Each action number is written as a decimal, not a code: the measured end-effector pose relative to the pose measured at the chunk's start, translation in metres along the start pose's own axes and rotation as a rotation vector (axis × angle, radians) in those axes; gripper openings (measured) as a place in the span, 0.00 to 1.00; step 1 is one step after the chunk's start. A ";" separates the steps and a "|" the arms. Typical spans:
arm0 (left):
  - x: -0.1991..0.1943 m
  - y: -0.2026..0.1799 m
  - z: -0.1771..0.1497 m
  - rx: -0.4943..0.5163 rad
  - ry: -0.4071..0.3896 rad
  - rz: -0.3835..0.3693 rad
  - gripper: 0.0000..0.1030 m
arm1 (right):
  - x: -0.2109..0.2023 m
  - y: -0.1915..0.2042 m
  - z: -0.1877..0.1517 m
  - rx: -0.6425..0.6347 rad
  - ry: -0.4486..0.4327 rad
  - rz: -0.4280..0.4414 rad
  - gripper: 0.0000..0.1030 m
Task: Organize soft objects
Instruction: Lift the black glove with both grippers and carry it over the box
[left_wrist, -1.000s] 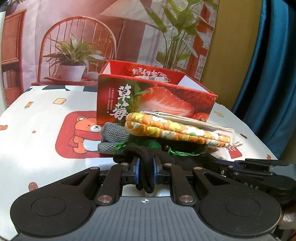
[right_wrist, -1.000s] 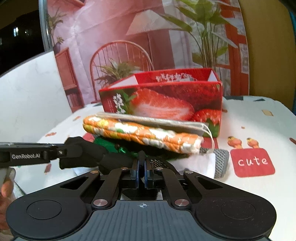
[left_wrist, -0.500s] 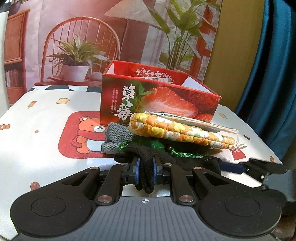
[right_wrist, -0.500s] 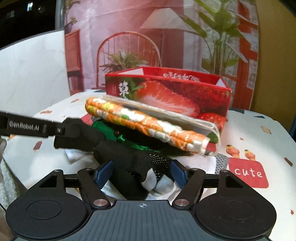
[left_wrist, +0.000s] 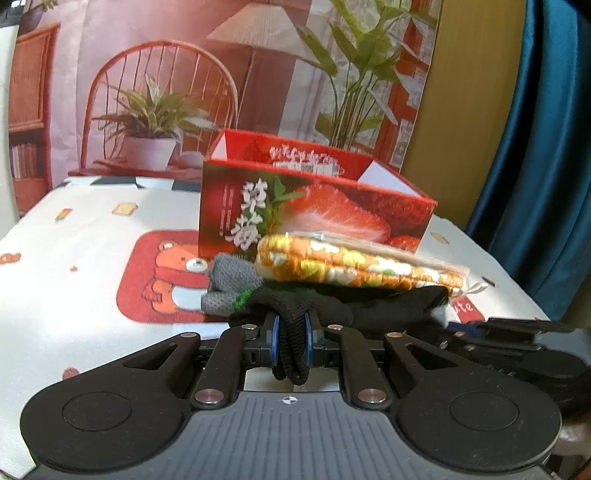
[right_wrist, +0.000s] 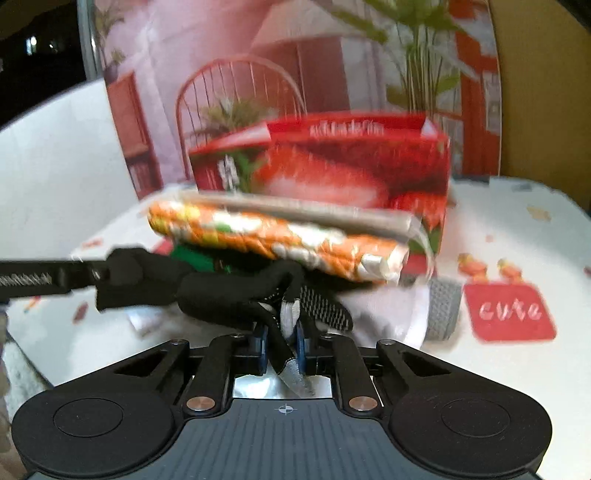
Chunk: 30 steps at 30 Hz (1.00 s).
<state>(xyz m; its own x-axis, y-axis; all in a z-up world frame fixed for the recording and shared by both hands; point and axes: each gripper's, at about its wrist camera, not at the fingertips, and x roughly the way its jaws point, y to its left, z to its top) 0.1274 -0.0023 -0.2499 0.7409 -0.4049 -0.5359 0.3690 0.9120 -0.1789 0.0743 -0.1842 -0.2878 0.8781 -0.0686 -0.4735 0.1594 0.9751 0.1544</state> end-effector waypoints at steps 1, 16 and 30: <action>-0.002 0.000 0.002 -0.001 -0.010 -0.002 0.14 | -0.006 0.001 0.004 0.000 -0.024 0.006 0.12; -0.029 -0.012 0.082 0.024 -0.182 -0.030 0.14 | -0.043 -0.001 0.101 -0.028 -0.228 0.059 0.12; 0.011 -0.006 0.151 0.064 -0.167 -0.032 0.14 | 0.005 -0.018 0.185 -0.093 -0.191 0.053 0.12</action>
<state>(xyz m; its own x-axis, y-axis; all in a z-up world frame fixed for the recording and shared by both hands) 0.2183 -0.0222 -0.1299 0.8091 -0.4437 -0.3853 0.4248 0.8947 -0.1382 0.1593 -0.2406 -0.1327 0.9552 -0.0470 -0.2923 0.0762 0.9931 0.0894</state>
